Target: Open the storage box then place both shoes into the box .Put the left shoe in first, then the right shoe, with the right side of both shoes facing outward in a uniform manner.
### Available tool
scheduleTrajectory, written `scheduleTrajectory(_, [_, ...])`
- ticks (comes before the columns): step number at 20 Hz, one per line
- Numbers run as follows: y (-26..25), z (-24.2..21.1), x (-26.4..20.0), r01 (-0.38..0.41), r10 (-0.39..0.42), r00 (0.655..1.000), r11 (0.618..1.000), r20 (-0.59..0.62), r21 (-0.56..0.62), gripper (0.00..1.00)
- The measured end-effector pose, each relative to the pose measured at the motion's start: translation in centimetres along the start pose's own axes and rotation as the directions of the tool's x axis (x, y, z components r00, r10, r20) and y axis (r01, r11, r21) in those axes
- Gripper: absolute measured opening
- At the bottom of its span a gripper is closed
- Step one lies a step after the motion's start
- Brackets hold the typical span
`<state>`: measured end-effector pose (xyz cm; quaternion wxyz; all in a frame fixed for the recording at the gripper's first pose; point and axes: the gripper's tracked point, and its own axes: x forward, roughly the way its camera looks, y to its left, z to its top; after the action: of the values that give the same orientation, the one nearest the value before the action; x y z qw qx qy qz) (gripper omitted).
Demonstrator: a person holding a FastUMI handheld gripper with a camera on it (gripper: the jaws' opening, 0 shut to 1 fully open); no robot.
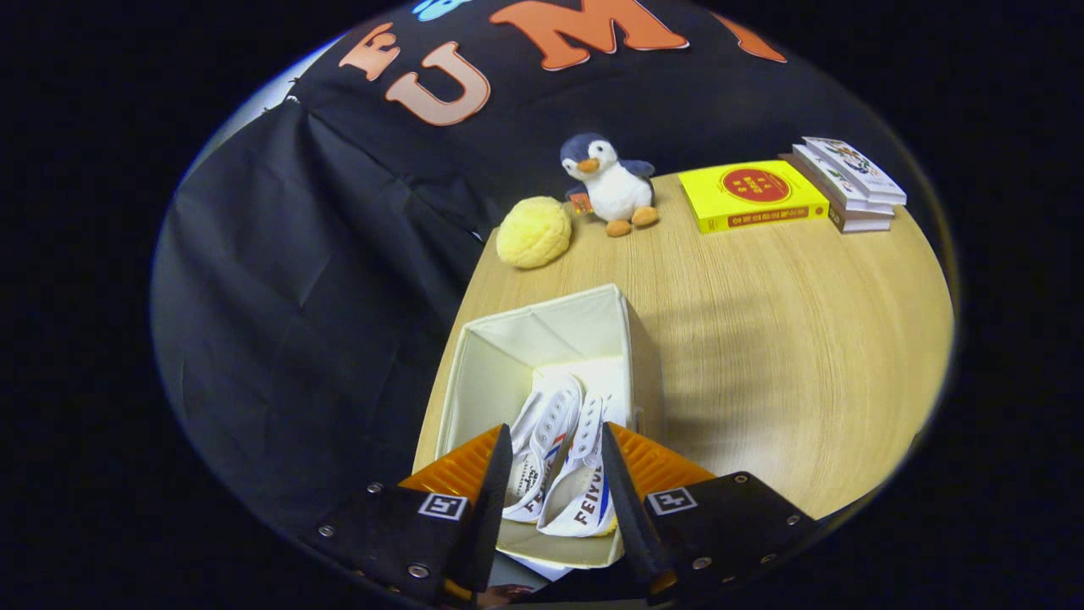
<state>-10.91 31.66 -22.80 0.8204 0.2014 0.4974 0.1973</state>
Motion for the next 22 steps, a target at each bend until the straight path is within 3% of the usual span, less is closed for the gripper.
scheduleTrajectory(4, [-1.5, 4.2, -3.1, 0.002, 0.01, 0.988, 0.997, 0.152, -0.083, 0.77])
scheduleTrajectory(8, [-3.9, 8.3, -6.7, 0.06, -0.014, 0.952, 0.988, 0.305, -0.143, 0.88])
scheduleTrajectory(11, [-7.2, 12.2, -9.4, 0.137, -0.059, 0.888, 0.981, 0.456, -0.139, 0.88])
scheduleTrajectory(17, [-13.9, 17.6, -15.9, 0.289, -0.168, 0.749, 0.953, 0.641, -0.088, 0.88])
scheduleTrajectory(22, [-16.0, 20.6, -20.4, 0.366, -0.177, 0.629, 0.927, 0.757, -0.087, 0.88])
